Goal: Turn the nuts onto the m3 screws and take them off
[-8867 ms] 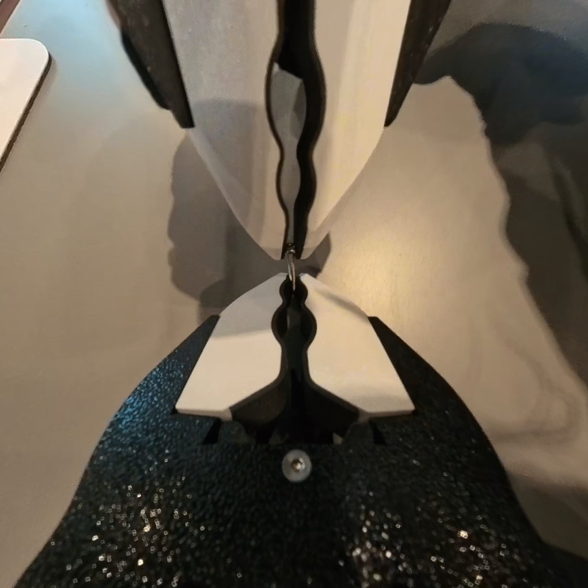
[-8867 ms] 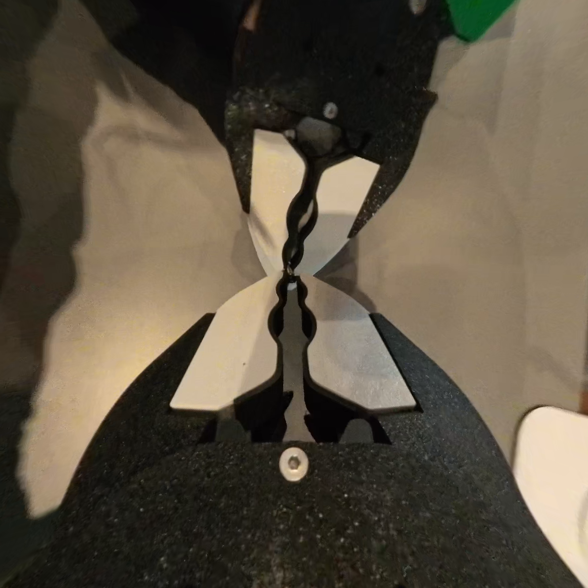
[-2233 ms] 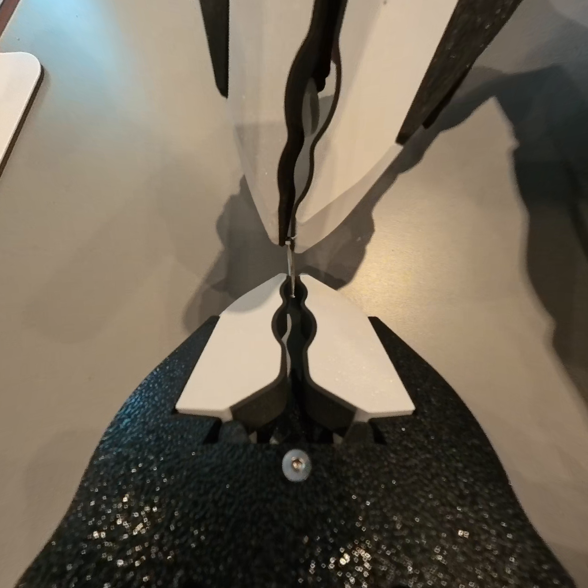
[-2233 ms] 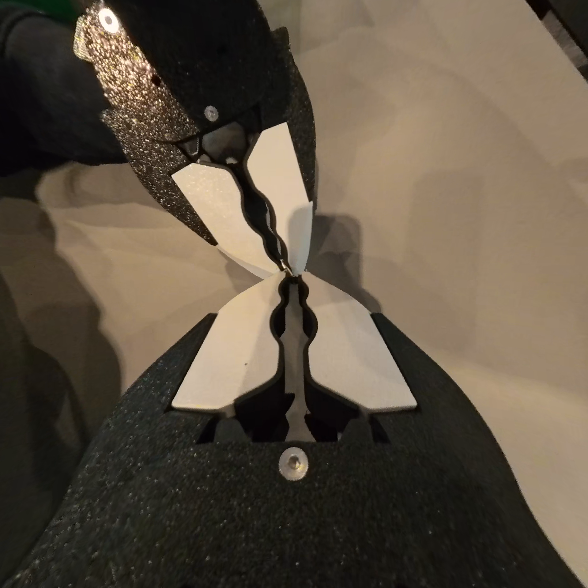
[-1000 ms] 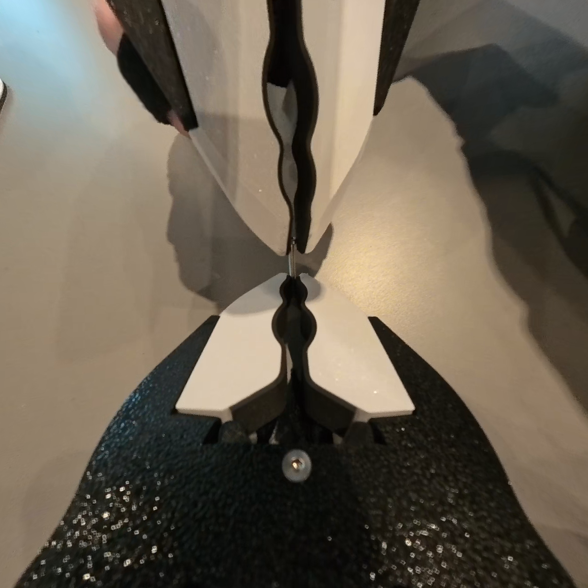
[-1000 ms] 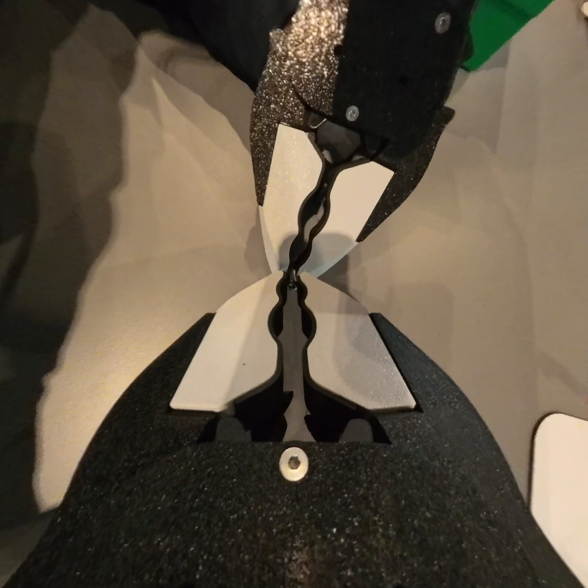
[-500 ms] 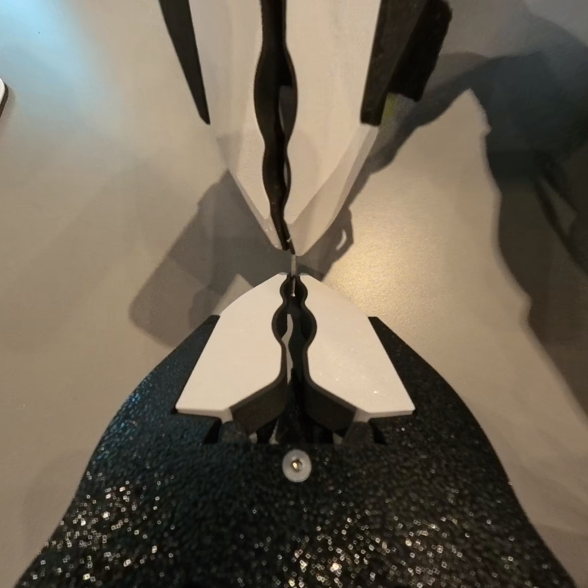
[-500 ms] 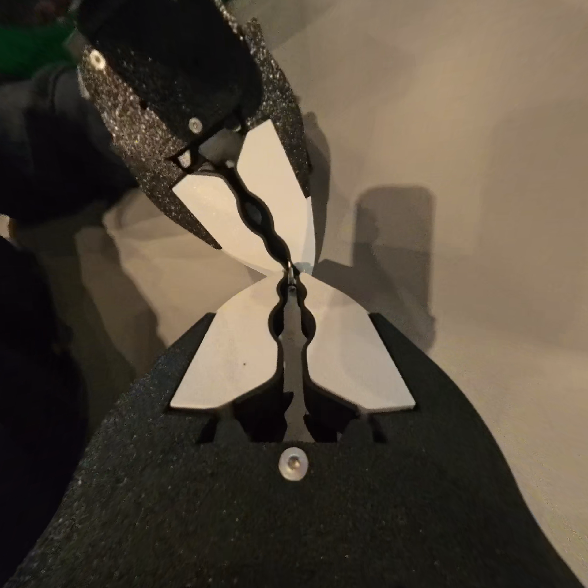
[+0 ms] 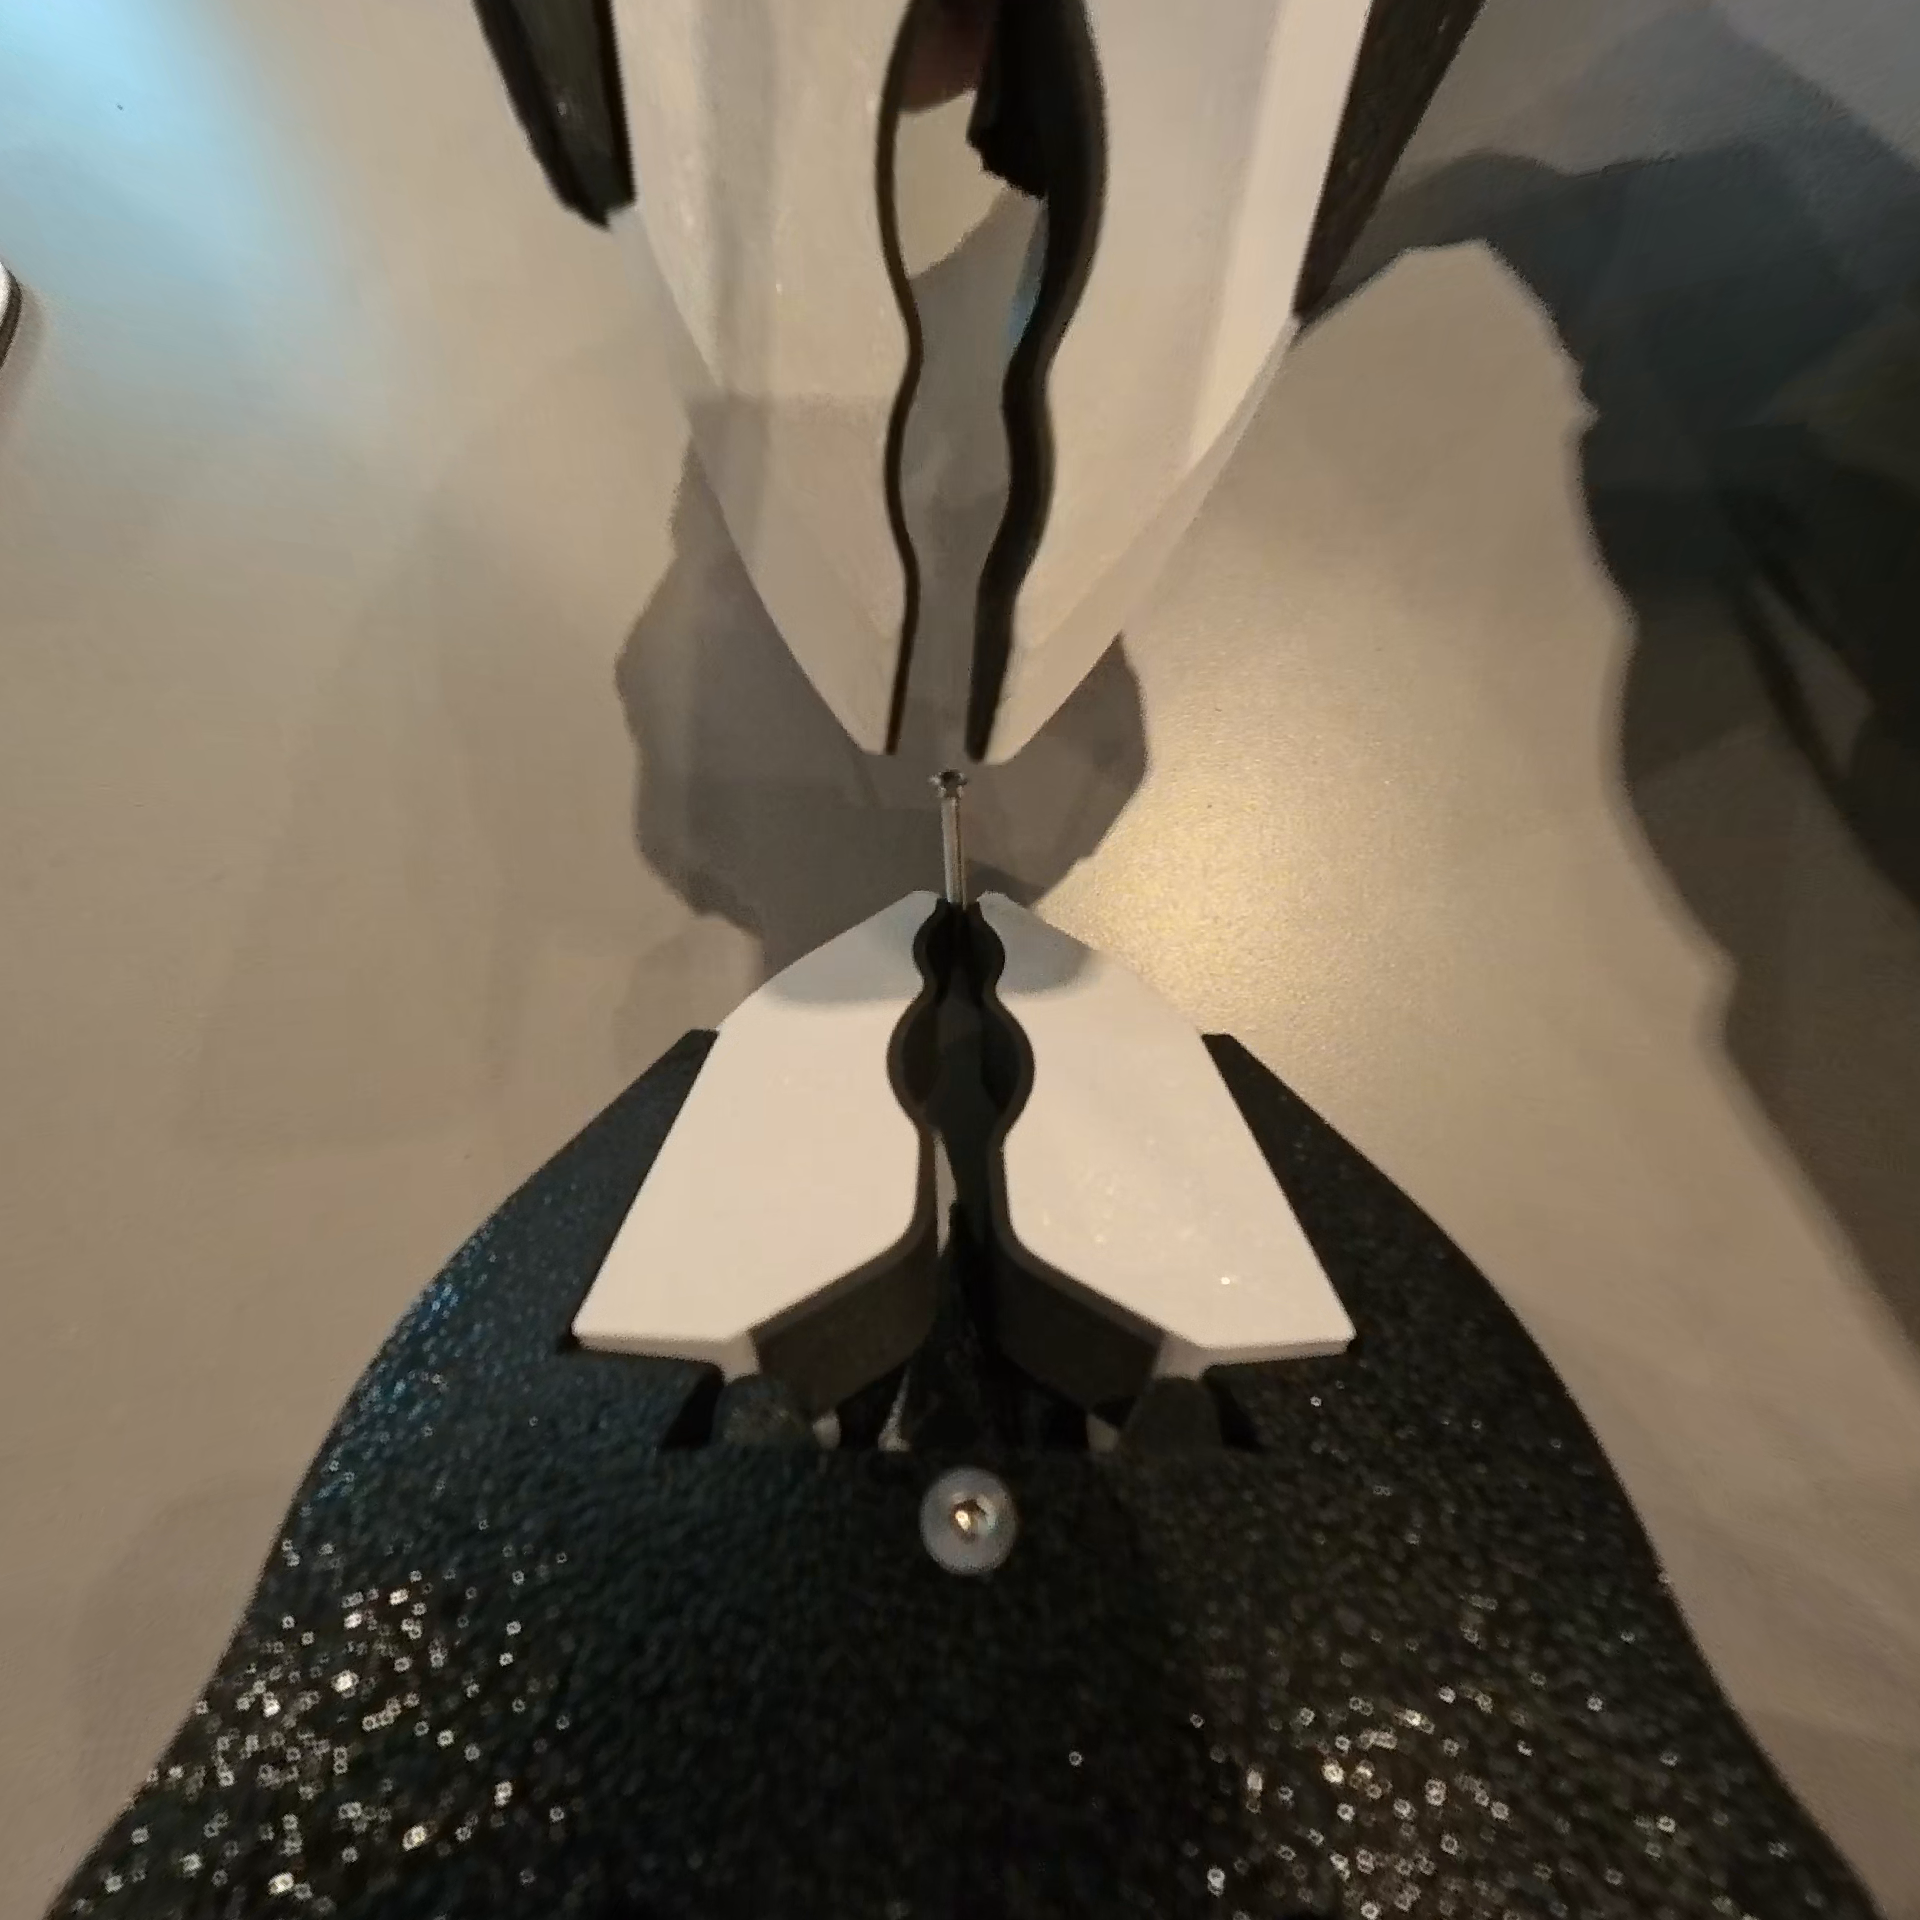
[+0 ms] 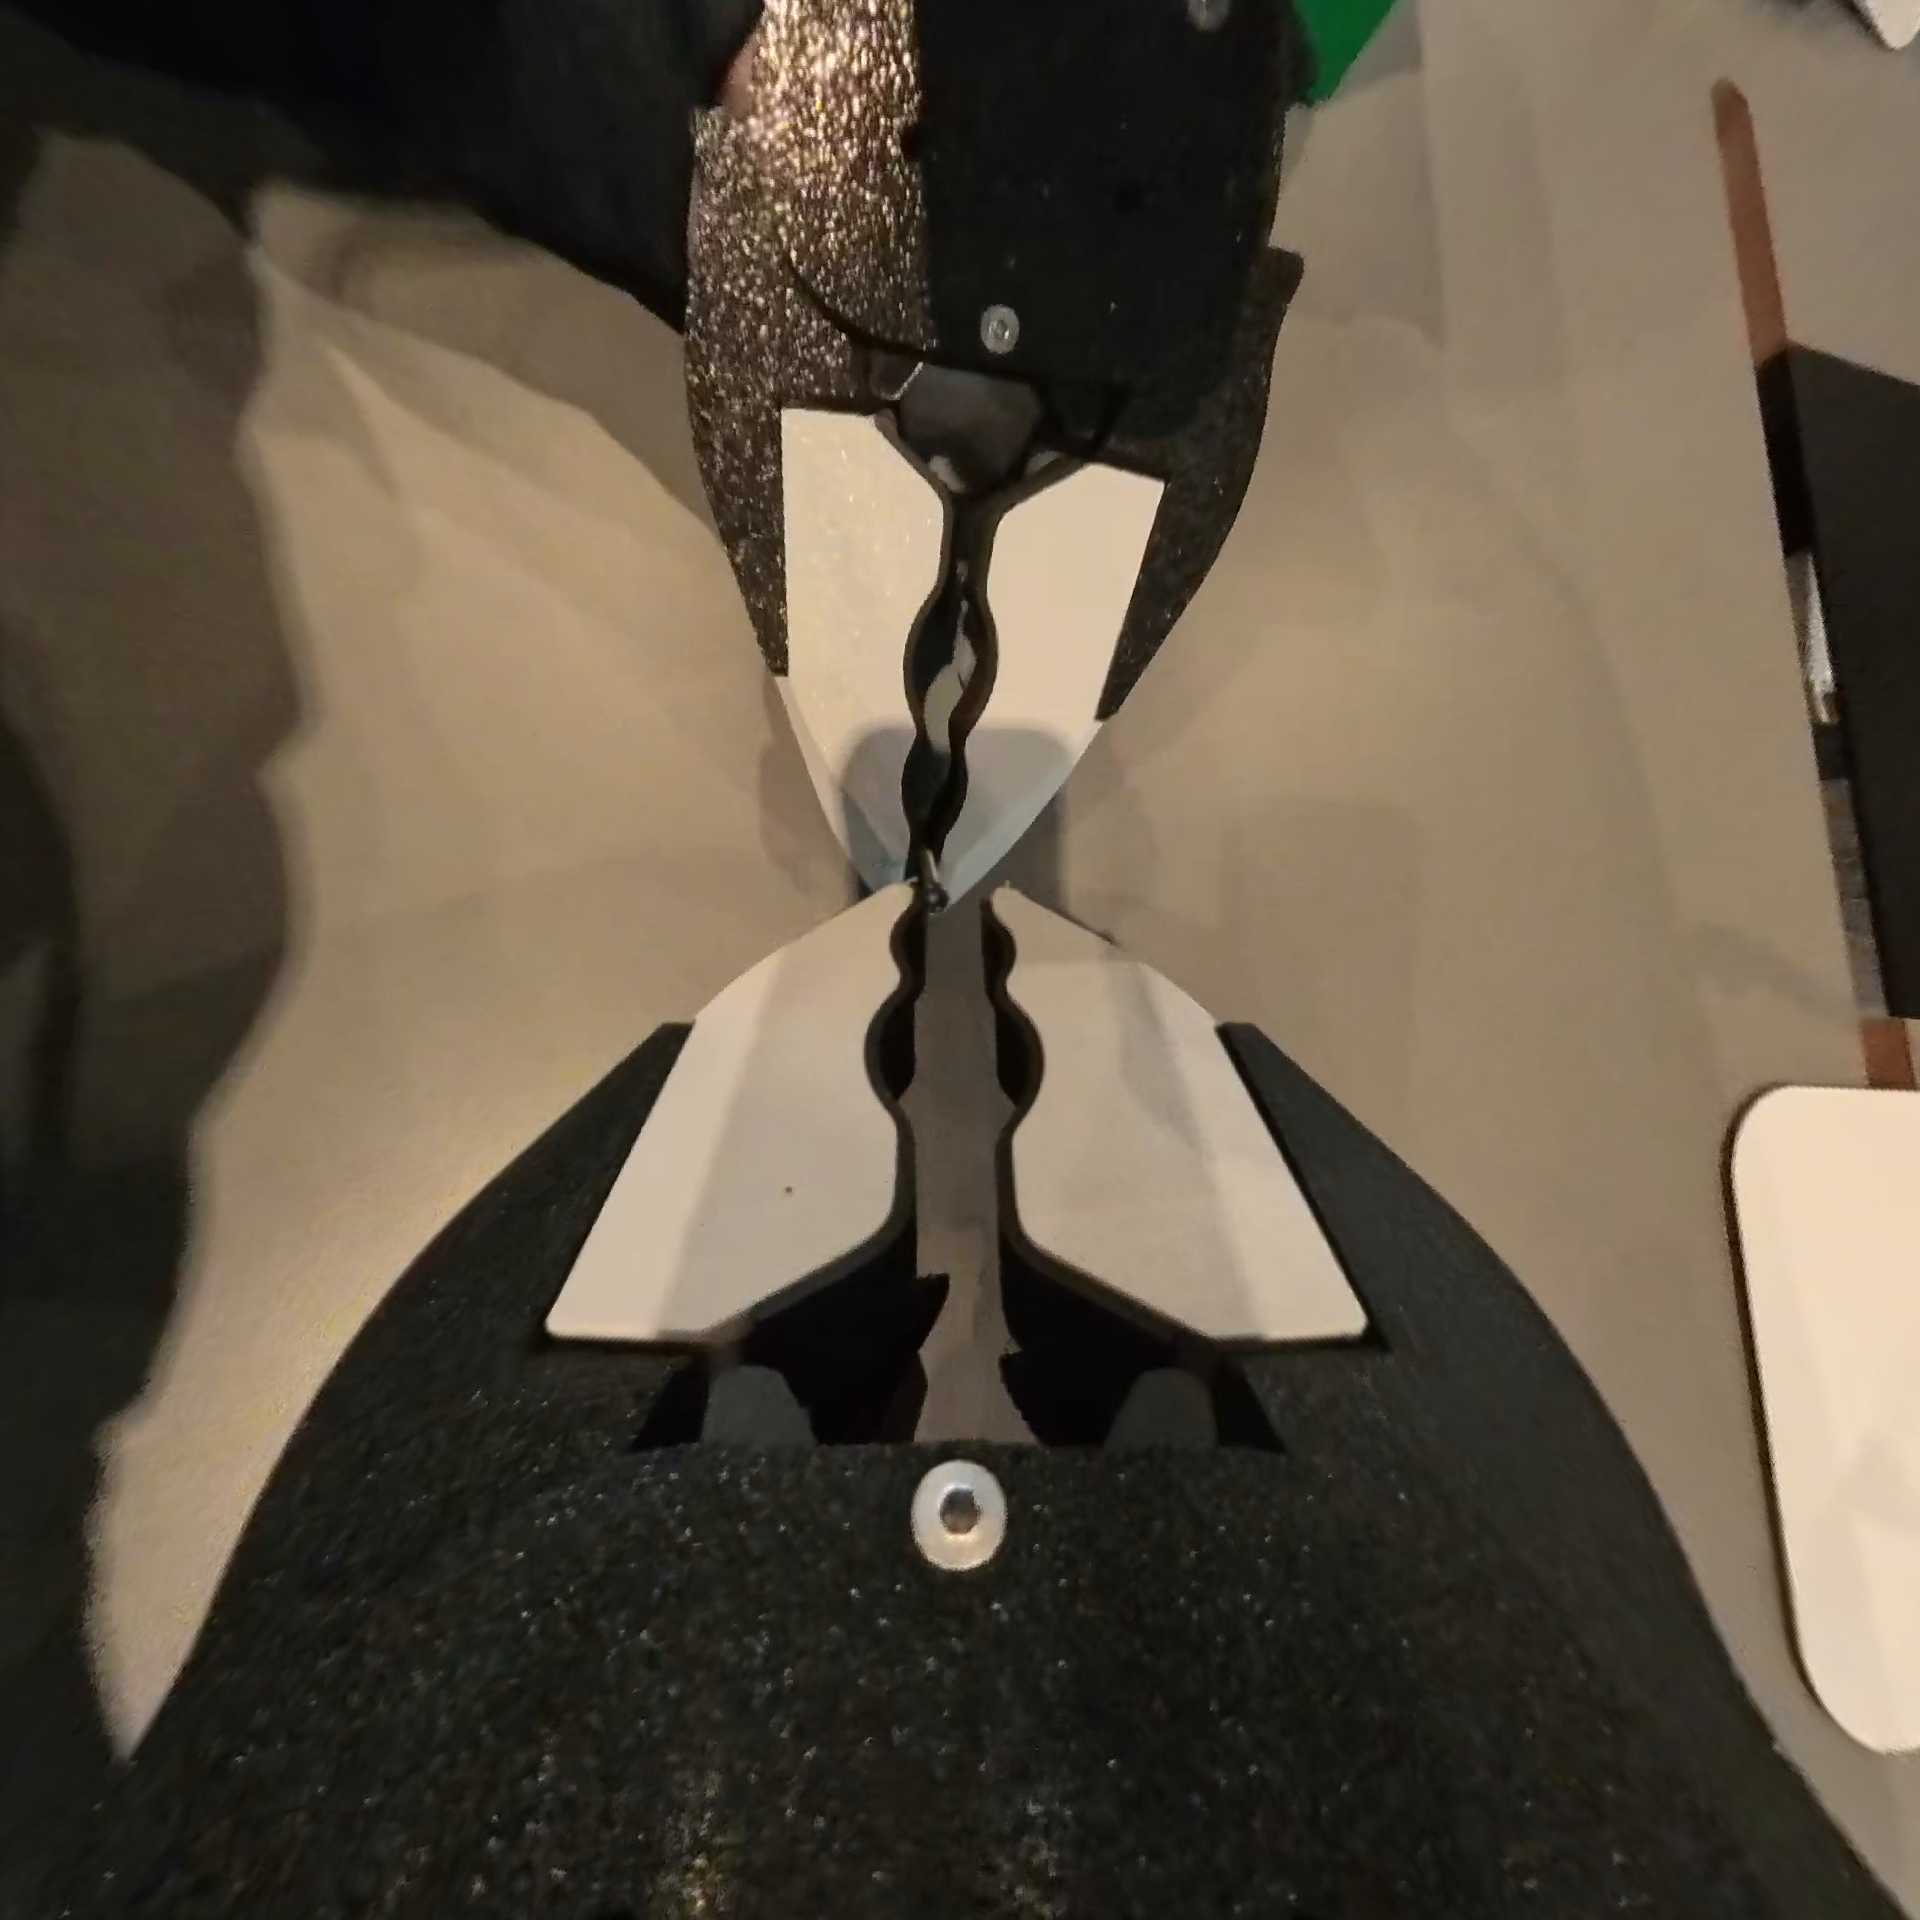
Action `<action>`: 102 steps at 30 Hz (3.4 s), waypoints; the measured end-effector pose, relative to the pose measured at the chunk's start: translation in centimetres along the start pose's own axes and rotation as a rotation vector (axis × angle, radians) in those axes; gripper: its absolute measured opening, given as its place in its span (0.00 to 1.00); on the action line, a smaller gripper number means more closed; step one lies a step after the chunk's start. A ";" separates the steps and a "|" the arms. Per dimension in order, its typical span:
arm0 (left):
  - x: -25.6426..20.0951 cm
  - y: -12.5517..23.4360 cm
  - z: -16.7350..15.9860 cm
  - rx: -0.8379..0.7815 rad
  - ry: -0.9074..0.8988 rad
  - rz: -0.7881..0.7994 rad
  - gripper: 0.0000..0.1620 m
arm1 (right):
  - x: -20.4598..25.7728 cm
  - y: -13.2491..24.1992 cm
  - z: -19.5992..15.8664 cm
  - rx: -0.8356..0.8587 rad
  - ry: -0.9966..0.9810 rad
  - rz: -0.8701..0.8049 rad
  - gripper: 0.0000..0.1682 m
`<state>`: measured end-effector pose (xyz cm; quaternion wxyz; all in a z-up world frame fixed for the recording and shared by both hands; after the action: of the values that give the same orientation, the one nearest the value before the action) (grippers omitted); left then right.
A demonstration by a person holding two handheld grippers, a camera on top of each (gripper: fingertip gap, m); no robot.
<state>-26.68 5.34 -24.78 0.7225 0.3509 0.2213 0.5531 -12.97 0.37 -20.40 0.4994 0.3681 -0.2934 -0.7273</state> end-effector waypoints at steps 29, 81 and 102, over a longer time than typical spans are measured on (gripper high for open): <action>0.0 0.0 0.0 0.000 0.000 -0.004 0.01 | -0.8 -0.4 -0.1 0.001 0.028 0.122 0.03; -0.1 2.0 1.1 -0.410 0.229 0.066 0.01 | 3.2 -0.5 -1.1 -0.825 -0.808 -0.239 0.09; -0.4 1.6 1.4 -0.340 0.196 0.074 0.01 | 3.4 -0.4 -1.3 -0.718 -0.772 -0.236 0.12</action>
<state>-26.82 4.79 -22.72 0.7256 0.1763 0.1810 0.6401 -12.82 -2.77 -22.26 0.3646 -0.0893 -0.1449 -0.9155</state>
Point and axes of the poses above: each gripper's, where its closed fingertips meet, y back along the fingers, z out of its top, x = y × z across the jaws, the point moved 10 cm from there along y, back along the fingers, and after that the axes turned 8 degrees about x, right-handed, at the moved point
